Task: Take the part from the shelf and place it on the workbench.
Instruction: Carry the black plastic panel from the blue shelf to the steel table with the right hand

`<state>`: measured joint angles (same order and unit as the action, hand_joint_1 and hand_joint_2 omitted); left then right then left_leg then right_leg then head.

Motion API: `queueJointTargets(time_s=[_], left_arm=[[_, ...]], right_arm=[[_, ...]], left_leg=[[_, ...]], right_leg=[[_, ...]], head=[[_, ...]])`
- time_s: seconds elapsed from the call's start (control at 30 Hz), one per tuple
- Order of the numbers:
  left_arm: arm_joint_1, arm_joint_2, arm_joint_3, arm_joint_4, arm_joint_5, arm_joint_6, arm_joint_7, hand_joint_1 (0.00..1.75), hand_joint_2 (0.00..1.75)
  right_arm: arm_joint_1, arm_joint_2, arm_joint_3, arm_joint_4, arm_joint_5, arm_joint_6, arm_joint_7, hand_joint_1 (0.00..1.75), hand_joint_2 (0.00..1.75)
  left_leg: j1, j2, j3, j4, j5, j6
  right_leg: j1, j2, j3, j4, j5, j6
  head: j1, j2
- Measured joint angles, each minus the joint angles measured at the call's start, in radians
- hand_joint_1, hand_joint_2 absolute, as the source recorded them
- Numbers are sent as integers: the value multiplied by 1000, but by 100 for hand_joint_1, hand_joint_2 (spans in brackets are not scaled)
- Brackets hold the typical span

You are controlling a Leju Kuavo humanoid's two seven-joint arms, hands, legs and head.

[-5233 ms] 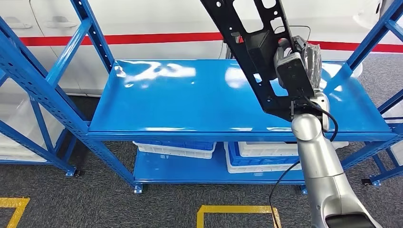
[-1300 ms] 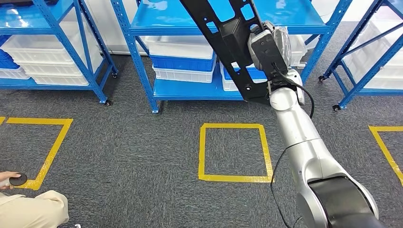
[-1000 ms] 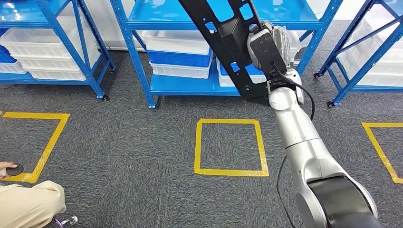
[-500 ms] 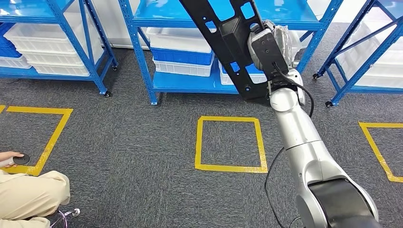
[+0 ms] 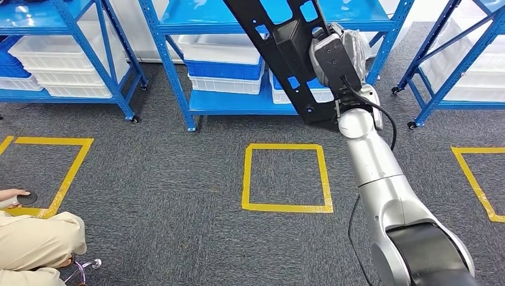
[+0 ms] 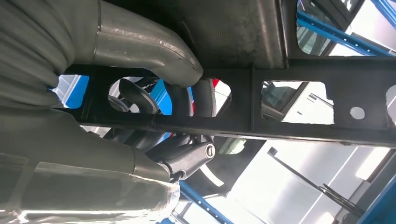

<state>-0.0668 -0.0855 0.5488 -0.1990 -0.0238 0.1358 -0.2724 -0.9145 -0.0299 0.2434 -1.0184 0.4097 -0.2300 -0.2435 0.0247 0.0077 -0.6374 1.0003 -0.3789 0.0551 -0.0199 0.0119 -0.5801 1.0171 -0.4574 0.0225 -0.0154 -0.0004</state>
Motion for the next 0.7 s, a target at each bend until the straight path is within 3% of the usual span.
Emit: queueJointTargets(time_s=[0.1,0.2,0.27,0.53,0.63,0.7], left_arm=[[0,-1,7,0,2,0,0,0,0],[0,-2,9,0,7,0,-1,0,0],[0,-2,13,0,10,1,-2,0,0],[0,-2,33,0,12,6,-4,0,0],[0,-2,34,0,12,11,-4,0,0],[0,-5,36,0,12,13,-3,0,0]], right_arm=[[-1,4,0,-2,0,1,5,175,175],[-5,9,0,-2,-1,3,8,175,175],[-10,14,1,0,-4,5,6,175,175],[-23,29,1,15,-27,9,-10,175,175],[-26,34,1,23,-57,20,-15,175,175],[-30,35,-1,30,-76,27,-23,175,175]], left_leg=[[1,0,-2,-1,2,-13],[2,0,-3,-3,2,-46],[3,0,-5,-3,1,-56],[-6,-6,-14,5,0,-57],[-8,-5,-17,8,0,-39],[-2,5,-2,-23,16,-25]], right_leg=[[1,0,-2,1,0,0],[3,-1,-5,2,0,0],[3,-1,-7,2,0,0],[-5,-7,-10,1,3,5],[-15,-6,-7,-12,11,18],[-8,-5,-13,-4,5,21]], head=[[0,0],[0,0],[1,0],[0,0],[-1,0],[0,0]])
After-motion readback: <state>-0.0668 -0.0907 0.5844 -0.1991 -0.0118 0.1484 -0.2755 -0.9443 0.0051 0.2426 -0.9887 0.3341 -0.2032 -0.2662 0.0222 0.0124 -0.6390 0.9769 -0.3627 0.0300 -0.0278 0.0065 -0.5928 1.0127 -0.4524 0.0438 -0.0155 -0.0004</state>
